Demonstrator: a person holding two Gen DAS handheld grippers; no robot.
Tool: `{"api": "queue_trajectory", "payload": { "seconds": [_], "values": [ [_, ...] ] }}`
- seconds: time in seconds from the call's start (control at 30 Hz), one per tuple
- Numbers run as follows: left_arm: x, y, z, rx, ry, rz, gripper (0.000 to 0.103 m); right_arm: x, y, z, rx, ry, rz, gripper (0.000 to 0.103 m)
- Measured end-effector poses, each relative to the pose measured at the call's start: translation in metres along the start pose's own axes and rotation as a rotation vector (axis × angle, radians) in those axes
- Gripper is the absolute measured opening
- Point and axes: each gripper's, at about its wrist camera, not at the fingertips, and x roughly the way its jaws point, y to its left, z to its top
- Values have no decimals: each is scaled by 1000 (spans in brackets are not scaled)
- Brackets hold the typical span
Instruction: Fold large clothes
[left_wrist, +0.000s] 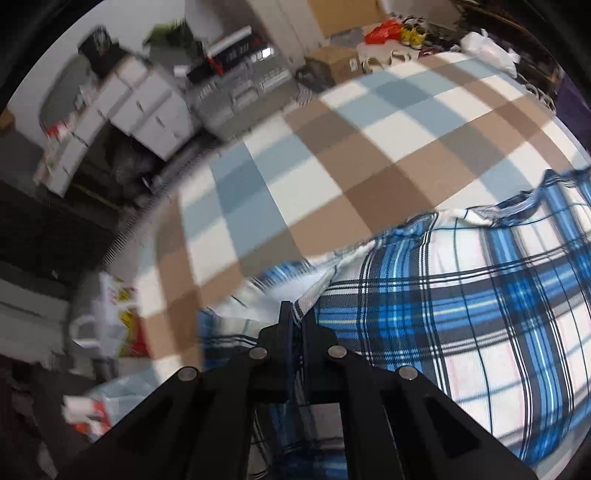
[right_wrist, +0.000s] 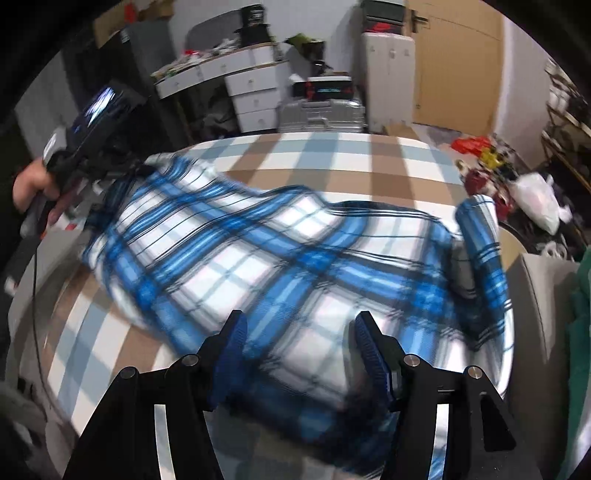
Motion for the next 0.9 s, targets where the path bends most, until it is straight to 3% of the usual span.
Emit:
{"api": "queue_trajectory", "payload": {
  "seconds": [0.07,0.2,0.27,0.3,0.33,0.4,0.5,0.6,0.63,0.67,0.73,0.8,0.9],
  "values": [
    [7,0,-6,-4,-6,27,4,12,-16,6,53,31,-18,62],
    [26,16,-9,-105,26,-14,11,37,-41,9,128,108,-47,58],
    [26,26,-12,-151,4,-7,27,46,-46,9,146,137,-47,55],
    [25,29,-14,-160,4,-1,31,47,-46,11,138,134,-58,55],
    [23,32,-16,-166,14,28,37,48,-44,12,124,136,-73,55],
    [15,40,-19,-187,28,86,37,52,-37,14,70,152,-111,57],
    [-18,59,-33,-257,-12,-3,38,47,-32,17,47,175,-132,57],
    [-58,66,-54,-310,-67,-74,38,21,-26,22,56,100,-114,57],
    [-71,65,-64,-315,-87,-87,44,15,-24,22,59,82,-94,57],
    [-82,60,-74,-295,-112,-99,60,5,-19,21,60,58,-73,58],
    [-84,52,-89,-267,-132,-71,80,-7,-9,16,54,31,-46,65],
    [-73,48,-99,-251,-111,-73,80,-16,-1,4,47,17,-38,68],
    [-57,43,-110,-302,-88,-212,80,-24,-1,-16,93,-17,19,68]
  ]
}}
